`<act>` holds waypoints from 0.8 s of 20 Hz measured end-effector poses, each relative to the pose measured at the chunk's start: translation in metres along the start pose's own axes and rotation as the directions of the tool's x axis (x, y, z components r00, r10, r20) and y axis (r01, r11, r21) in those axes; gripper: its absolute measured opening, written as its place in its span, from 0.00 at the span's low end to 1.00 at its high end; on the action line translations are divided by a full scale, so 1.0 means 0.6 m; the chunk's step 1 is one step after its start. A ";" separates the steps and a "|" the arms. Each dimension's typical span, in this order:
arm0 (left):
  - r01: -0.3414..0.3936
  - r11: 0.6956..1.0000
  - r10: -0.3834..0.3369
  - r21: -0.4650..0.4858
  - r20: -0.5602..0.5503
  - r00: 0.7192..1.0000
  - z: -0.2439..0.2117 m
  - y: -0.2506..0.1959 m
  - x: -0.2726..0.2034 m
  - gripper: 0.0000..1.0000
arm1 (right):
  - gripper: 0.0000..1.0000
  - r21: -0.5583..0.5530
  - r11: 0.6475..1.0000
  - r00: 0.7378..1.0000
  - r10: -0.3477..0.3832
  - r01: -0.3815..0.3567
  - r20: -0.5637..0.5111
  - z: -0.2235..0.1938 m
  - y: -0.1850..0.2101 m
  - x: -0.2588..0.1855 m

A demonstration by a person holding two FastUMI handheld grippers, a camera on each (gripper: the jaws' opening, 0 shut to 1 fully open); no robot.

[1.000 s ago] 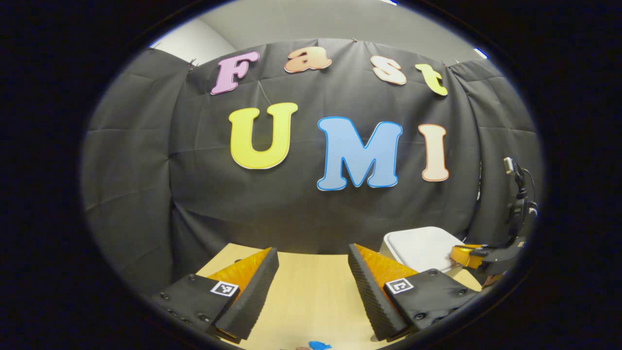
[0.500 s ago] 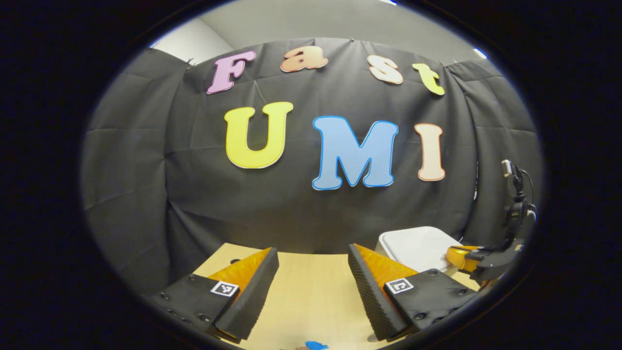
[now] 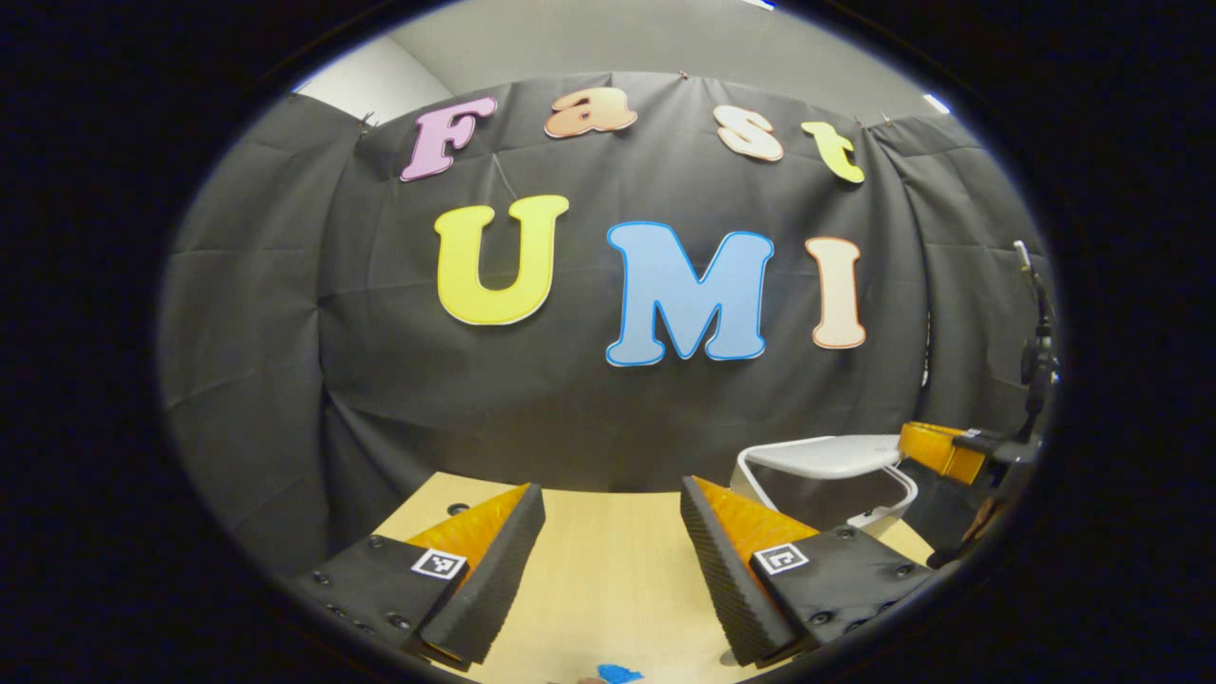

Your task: Press the lid of the desktop garbage bin to open it, pick up the crumpled paper on the desktop and throw it into the bin, then pick up the pop can on the desktop and drop it into the bin, and finally close the garbage bin lid.

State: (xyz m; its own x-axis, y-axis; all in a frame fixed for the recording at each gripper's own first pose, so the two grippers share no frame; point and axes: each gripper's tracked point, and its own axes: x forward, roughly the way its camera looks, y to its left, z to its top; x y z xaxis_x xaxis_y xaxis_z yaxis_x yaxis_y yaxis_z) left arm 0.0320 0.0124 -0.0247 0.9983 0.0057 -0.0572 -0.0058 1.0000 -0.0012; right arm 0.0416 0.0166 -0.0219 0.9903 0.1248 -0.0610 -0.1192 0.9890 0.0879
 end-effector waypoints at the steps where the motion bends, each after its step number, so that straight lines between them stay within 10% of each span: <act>1: 0.001 1.000 -0.001 0.001 -0.001 1.000 -0.004 -0.002 -0.004 0.94 | 0.05 0.001 1.000 1.000 -0.003 0.003 0.018 0.011 -0.001 0.000; 9: 0.015 1.000 -0.015 0.006 -0.016 1.000 -0.031 -0.001 -0.003 0.96 | 0.12 -0.009 1.000 1.000 -0.003 0.004 0.029 0.021 -0.005 -0.014; 13: 0.036 0.999 -0.034 0.016 -0.075 0.997 -0.098 -0.002 -0.007 0.94 | 0.62 -0.017 1.000 1.000 0.013 -0.013 0.016 0.016 0.002 -0.024; 16: 0.059 0.998 -0.054 0.024 -0.155 0.986 -0.175 -0.010 -0.006 0.94 | 0.71 -0.010 1.000 1.000 0.018 -0.017 0.025 0.021 0.006 -0.032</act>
State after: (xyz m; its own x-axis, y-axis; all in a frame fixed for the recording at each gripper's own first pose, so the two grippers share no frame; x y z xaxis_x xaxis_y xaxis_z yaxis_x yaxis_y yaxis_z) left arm 0.0224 0.0063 -0.1291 0.9761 -0.0487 -0.2116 0.0541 0.9983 0.0198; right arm 0.0233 0.0168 -0.0077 0.9895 0.1402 -0.0346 -0.1372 0.9874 0.0789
